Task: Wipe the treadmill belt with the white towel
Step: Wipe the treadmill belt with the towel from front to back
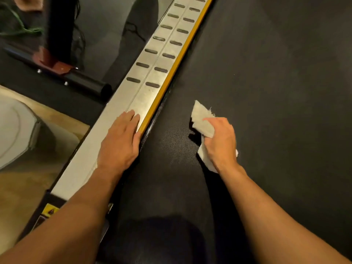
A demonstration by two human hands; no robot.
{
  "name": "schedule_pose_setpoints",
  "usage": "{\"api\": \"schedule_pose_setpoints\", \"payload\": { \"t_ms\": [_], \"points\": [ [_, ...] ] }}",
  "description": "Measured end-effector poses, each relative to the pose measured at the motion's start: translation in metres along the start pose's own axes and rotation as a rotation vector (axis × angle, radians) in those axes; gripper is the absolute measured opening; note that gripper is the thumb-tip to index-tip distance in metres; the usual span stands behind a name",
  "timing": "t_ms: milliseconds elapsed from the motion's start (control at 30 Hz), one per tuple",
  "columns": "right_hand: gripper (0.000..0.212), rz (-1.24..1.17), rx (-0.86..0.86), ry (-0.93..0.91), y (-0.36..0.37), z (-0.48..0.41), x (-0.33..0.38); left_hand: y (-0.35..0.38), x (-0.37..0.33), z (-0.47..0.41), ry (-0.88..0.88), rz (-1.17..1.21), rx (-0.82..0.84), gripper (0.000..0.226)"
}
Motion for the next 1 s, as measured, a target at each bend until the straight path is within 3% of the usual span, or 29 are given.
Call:
{"api": "schedule_pose_setpoints", "payload": {
  "t_ms": [67, 200, 233, 267, 367, 467, 567, 633, 700, 733, 900, 1000],
  "points": [
    [0.045, 0.127, 0.012, 0.031, 0.005, -0.006, 0.003, 0.000, 0.000, -0.003, -0.001, -0.016, -0.030, 0.052],
    [0.057, 0.256, 0.324, -0.397, 0.055, 0.042, 0.057, -0.005, 0.001, -0.006, -0.008, -0.051, -0.043, 0.049],
    [0.055, 0.241, 0.390, -0.431, 0.058, 0.044, 0.061, -0.007, 0.001, -0.006, -0.001, -0.059, -0.046, 0.048],
    [0.049, 0.178, 0.406, -0.380, 0.053, 0.033, 0.058, -0.007, -0.001, -0.006, 0.006, -0.064, -0.046, 0.048],
    [0.032, 0.021, 0.198, -0.059, 0.020, -0.024, 0.036, -0.008, -0.002, -0.007, 0.011, -0.100, -0.019, 0.048],
    [0.040, 0.108, 0.133, 0.089, 0.026, -0.041, 0.039, -0.006, -0.002, -0.010, 0.016, -0.132, 0.006, 0.049],
    [0.054, 0.189, 0.235, -0.118, 0.053, -0.001, 0.078, -0.005, -0.002, -0.009, 0.032, -0.142, -0.009, 0.047],
    [0.052, 0.260, 0.397, -0.284, 0.074, 0.038, 0.095, -0.006, -0.002, -0.009, 0.040, -0.146, -0.019, 0.047],
    [0.054, 0.287, 0.595, -0.364, 0.084, 0.068, 0.103, -0.005, -0.002, -0.010, 0.043, -0.150, -0.018, 0.047],
    [0.055, 0.286, 0.607, -0.363, 0.079, 0.068, 0.102, -0.004, -0.002, -0.010, 0.044, -0.155, -0.019, 0.047],
    [0.050, 0.249, 0.239, -0.098, 0.023, -0.013, 0.066, -0.003, 0.000, -0.008, 0.037, -0.165, -0.035, 0.047],
    [0.054, 0.387, 0.300, -0.148, 0.049, 0.002, 0.069, -0.004, -0.001, -0.009, 0.034, -0.166, -0.035, 0.047]
  ]
}}
Point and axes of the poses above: each hand's wrist, its own z-axis away from the middle knuckle, its own y-axis out of the palm, x = y × z, the point moved 9 cm from there along -z, towards the middle knuckle, and after that the axes turned 14 degrees about x, right-handed, at the moved point
